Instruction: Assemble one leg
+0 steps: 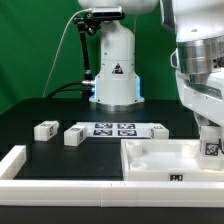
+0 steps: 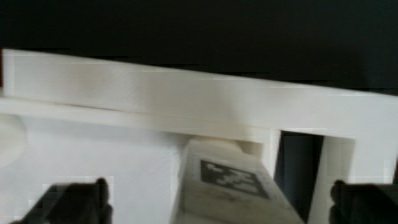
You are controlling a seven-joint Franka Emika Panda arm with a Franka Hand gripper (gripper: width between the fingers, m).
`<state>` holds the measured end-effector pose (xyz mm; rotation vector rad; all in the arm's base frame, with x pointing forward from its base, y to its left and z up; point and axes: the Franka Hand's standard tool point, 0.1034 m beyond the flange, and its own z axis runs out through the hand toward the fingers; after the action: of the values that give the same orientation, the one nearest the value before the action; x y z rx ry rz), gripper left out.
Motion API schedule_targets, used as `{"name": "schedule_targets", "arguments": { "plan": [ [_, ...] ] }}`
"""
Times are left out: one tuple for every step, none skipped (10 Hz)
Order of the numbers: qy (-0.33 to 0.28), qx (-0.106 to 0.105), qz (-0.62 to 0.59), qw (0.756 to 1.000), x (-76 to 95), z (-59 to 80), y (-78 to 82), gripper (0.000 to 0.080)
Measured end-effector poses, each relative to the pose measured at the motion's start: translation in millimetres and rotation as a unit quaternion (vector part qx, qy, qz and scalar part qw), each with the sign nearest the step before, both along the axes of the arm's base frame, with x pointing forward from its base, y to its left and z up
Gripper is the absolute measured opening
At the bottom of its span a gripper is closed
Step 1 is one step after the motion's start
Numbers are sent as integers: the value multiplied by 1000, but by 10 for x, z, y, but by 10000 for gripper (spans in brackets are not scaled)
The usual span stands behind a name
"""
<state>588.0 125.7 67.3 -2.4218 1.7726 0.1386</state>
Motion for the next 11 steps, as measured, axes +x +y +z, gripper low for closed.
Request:
{"name": "schedule_targets", "arguments": {
  "plan": [
    [-8, -6, 108, 994, -35, -24, -14, 643],
    [-8, -11, 177, 984, -54, -28, -4, 643],
    [-16, -18, 249, 968, -42, -22, -18, 649],
    [-22, -23, 307, 951, -26, -19, -38, 649],
    [-30, -31, 382, 923, -10, -11, -51, 649],
    [-41, -38, 451, 891, 13, 10, -47, 649],
    [-51, -39, 517, 854, 51, 41, -44, 649],
    [-60, -39, 566, 821, 79, 54, -62, 649],
    [-63, -37, 590, 804, 74, 46, -66, 558],
    [-62, -37, 588, 806, 73, 44, -64, 423],
    [-62, -37, 588, 806, 73, 43, -65, 423]
  ]
}}
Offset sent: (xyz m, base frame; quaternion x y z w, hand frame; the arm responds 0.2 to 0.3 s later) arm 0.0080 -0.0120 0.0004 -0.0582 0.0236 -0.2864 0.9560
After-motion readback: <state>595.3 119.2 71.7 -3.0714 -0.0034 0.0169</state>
